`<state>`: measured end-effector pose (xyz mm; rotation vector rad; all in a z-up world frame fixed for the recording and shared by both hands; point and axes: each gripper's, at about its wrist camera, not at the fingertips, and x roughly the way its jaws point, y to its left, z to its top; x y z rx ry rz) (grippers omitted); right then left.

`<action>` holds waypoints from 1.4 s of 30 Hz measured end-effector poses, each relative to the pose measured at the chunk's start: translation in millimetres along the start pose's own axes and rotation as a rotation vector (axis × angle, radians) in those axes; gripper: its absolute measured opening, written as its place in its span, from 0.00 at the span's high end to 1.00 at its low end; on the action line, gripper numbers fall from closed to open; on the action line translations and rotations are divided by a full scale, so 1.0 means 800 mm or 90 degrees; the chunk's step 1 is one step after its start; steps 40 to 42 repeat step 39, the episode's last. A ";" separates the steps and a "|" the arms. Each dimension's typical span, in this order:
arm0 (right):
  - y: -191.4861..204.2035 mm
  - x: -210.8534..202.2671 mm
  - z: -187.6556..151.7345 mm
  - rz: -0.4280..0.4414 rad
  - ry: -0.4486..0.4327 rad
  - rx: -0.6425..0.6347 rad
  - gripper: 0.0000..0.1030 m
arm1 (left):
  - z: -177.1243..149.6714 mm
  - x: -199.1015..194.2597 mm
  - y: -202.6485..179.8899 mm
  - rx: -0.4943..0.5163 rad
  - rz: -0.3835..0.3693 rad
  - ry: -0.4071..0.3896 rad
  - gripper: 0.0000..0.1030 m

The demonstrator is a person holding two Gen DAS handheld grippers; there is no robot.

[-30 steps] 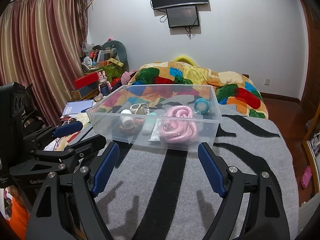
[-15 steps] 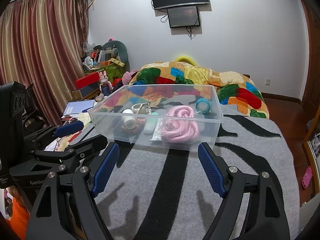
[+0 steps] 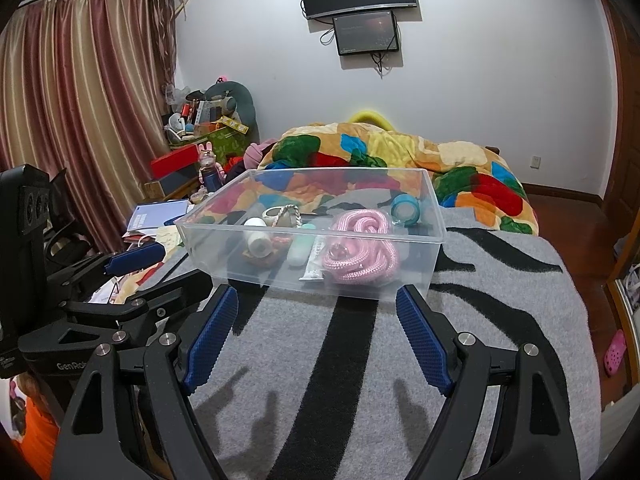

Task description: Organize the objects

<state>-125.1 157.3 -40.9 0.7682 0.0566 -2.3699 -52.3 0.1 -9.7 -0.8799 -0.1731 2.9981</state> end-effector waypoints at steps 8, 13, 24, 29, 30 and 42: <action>-0.002 0.001 -0.001 0.003 0.002 0.003 0.23 | 0.000 -0.001 0.000 0.000 -0.001 -0.002 0.13; -0.001 0.002 -0.002 0.006 0.003 -0.001 0.23 | 0.000 -0.002 0.001 0.000 -0.002 -0.002 0.13; 0.002 0.004 -0.002 0.007 0.004 -0.003 0.23 | 0.002 -0.001 -0.001 -0.001 -0.004 0.004 0.12; 0.002 0.003 -0.002 0.008 0.004 -0.002 0.23 | 0.003 -0.002 0.000 -0.003 -0.004 0.002 0.12; 0.001 0.003 -0.002 0.008 0.004 -0.002 0.23 | 0.003 -0.002 0.000 -0.003 -0.003 0.001 0.12; 0.002 0.003 -0.002 0.009 0.004 0.000 0.22 | 0.003 -0.005 0.001 0.002 -0.002 -0.002 0.12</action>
